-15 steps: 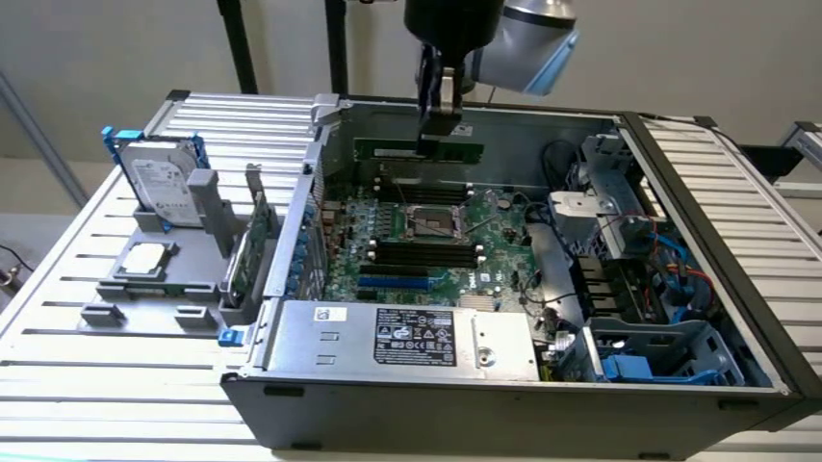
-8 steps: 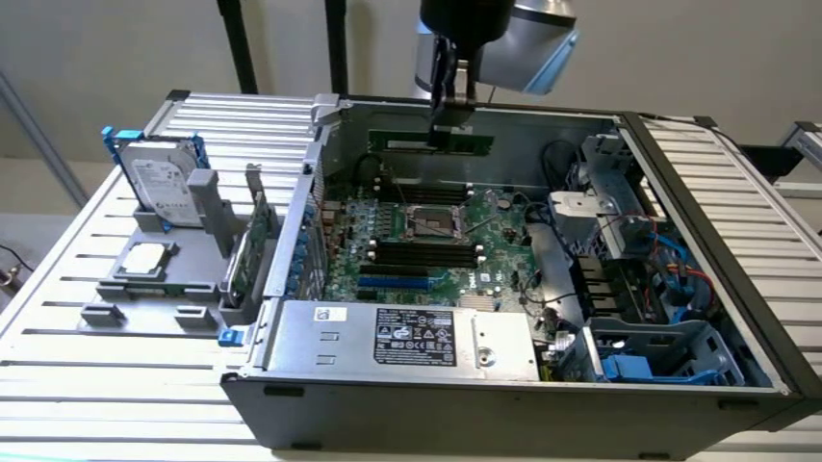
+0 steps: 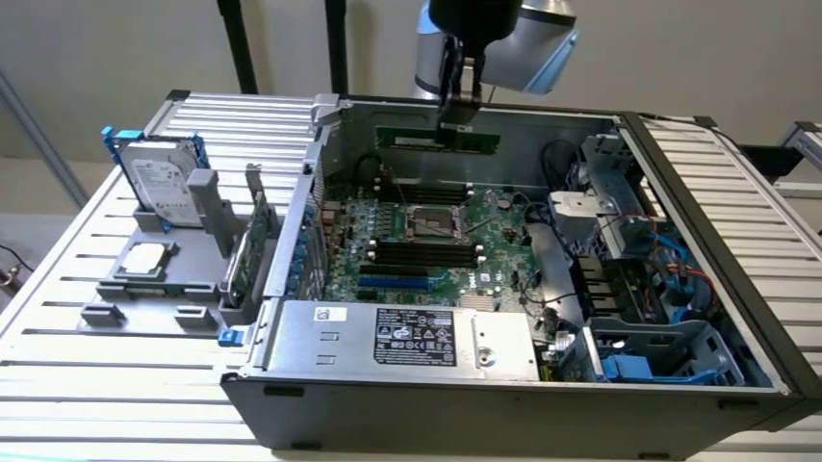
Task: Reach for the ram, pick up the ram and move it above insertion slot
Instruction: 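Pick up the ram and move it above insertion slot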
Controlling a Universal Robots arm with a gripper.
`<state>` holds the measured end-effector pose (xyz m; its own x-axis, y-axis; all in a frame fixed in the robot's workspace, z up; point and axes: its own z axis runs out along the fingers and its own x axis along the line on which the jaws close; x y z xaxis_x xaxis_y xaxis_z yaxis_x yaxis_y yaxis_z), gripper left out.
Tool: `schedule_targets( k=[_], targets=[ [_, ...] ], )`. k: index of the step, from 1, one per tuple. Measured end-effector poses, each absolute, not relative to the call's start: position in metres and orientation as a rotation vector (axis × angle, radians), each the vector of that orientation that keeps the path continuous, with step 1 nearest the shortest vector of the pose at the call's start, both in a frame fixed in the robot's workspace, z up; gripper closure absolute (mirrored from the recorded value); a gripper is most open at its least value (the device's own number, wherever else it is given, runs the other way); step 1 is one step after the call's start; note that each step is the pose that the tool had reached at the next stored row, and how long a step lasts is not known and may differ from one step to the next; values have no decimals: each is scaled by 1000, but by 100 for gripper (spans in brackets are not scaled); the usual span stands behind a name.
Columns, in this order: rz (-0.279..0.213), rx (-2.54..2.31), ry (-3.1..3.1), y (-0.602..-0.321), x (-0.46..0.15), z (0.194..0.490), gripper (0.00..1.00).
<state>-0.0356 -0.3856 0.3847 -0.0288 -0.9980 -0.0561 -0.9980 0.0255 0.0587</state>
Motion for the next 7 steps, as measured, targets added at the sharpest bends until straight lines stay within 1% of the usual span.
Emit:
schedule_targets(
  k=[7],
  targets=[
    [-127, 2185, -2253, -385, -35, 385, 87]
  ],
)
